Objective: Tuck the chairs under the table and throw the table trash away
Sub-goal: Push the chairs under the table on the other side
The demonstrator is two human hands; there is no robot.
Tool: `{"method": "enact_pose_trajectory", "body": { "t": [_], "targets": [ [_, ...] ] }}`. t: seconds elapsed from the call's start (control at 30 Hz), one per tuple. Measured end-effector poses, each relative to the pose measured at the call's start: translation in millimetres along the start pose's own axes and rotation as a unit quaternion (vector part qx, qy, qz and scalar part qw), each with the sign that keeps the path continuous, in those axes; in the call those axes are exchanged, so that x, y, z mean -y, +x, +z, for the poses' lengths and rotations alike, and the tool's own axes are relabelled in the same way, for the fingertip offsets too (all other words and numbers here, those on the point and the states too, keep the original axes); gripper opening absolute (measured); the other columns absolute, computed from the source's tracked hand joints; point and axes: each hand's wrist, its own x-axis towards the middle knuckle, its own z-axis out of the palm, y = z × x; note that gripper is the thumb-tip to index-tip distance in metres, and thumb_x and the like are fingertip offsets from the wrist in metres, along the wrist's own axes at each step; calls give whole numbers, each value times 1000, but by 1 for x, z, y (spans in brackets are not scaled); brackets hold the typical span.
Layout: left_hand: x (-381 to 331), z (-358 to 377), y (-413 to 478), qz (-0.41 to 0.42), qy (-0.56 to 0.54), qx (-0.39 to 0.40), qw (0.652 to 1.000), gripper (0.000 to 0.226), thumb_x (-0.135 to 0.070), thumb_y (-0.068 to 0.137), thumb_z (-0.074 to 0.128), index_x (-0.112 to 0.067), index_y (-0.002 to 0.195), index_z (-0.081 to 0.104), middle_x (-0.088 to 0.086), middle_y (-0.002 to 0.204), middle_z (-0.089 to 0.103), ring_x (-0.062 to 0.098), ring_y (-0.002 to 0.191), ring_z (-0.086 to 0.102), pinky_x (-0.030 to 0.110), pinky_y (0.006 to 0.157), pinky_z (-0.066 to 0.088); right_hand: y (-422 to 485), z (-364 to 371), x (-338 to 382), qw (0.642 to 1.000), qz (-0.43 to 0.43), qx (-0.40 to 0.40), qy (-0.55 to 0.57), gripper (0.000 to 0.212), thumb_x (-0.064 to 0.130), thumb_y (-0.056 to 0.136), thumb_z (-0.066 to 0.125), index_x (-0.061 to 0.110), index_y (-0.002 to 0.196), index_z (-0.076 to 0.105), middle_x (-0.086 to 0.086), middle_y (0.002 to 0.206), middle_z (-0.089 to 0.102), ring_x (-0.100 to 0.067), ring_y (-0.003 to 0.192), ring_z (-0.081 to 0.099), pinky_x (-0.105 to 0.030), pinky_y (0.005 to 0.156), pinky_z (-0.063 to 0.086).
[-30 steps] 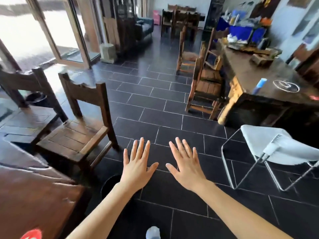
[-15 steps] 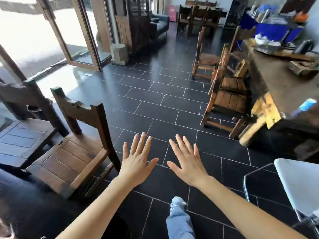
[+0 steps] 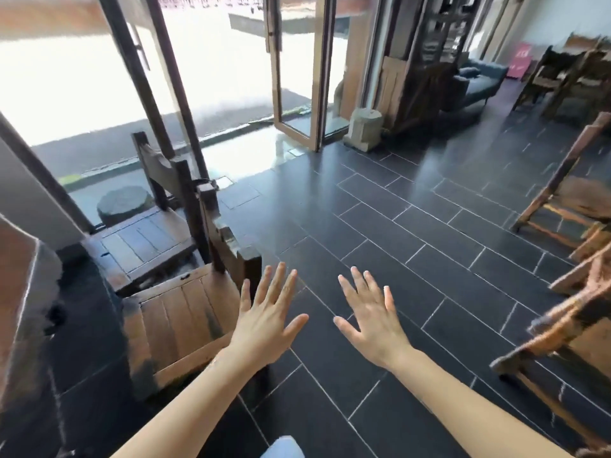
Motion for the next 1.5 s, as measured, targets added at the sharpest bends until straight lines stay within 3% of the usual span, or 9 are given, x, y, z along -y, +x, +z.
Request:
{"method": "enact_pose_trajectory", "body": {
  "t": [0.23, 0.57, 0.7, 0.87, 0.97, 1.13, 1.23, 1.4, 1.5],
  "targets": [
    [58, -5, 128, -79, 12, -15, 997, 86, -70, 66, -8, -32, 140, -25, -10, 145, -37, 10, 128, -44, 45, 110, -23, 169, -5, 1, 994, -112, 13, -12, 71, 49, 97, 36, 33, 148, -11, 8, 152, -28, -15, 141, -27, -49, 115, -13],
    [82, -24, 355, -56, -1, -17, 998, 85, -69, 68, -3, -30, 140, -26, -10, 148, -34, 12, 133, -37, 42, 105, -26, 382, -49, -44, 983, -181, 9, -18, 77, 65, 80, 13, 35, 150, -3, 11, 157, -21, -11, 141, -27, -45, 113, -15],
    [115, -29, 406, -108, 9, -14, 994, 84, -70, 70, -1, -28, 137, -29, -8, 148, -33, 14, 134, -35, 44, 107, -23, 457, -47, -49, 977, -208, 36, -23, 76, 65, 81, 14, 37, 149, -7, 11, 156, -24, -11, 140, -28, -46, 114, -14],
    [160, -39, 451, -232, -13, -44, 972, 77, -62, 90, 23, -27, 144, -20, -7, 151, -31, 13, 136, -32, 45, 109, -21, 565, -39, -32, 946, -308, 84, -50, 76, 64, 84, 19, 35, 149, -7, 8, 156, -23, -13, 141, -26, -46, 115, -12],
    [178, -36, 466, -329, -30, -82, 940, 85, -68, 73, 0, -25, 143, -22, -5, 151, -32, 14, 135, -34, 46, 108, -22, 627, -42, -12, 906, -403, 104, -72, 81, 66, 76, 9, 34, 149, -6, 8, 155, -24, -13, 140, -29, -45, 114, -12],
    [185, -19, 460, -481, -53, -104, 869, 88, -66, 64, -9, -23, 139, -28, -4, 149, -35, 16, 137, -32, 48, 111, -17, 704, -27, 40, 806, -567, 115, -125, 74, 59, 87, 25, 32, 150, -1, 8, 155, -20, -14, 141, -25, -43, 114, -15],
    [173, -5, 430, -574, -80, -94, 810, 91, -67, 66, -5, -23, 145, -18, -4, 150, -31, 17, 141, -24, 49, 112, -13, 718, -4, 75, 753, -621, 157, -151, 74, 50, 93, 42, 32, 150, -1, 4, 159, -13, -17, 144, -18, -49, 117, -6],
    [190, -15, 364, -711, -64, -125, 688, 74, -58, 93, 25, -25, 146, -14, -1, 156, -21, 17, 143, -21, 49, 114, -9, 700, 31, 137, 649, -723, 190, -142, 73, 49, 93, 44, 31, 151, 3, 4, 159, -12, -17, 144, -18, -50, 115, -8],
    [207, -20, 347, -735, -45, -142, 661, 74, -56, 93, 27, -23, 148, -10, 0, 157, -17, 19, 143, -18, 51, 114, -6, 699, 44, 175, 629, -743, 184, -131, 72, 50, 94, 43, 30, 151, 4, 2, 159, -12, -19, 145, -15, -46, 111, -12]
  ]
}}
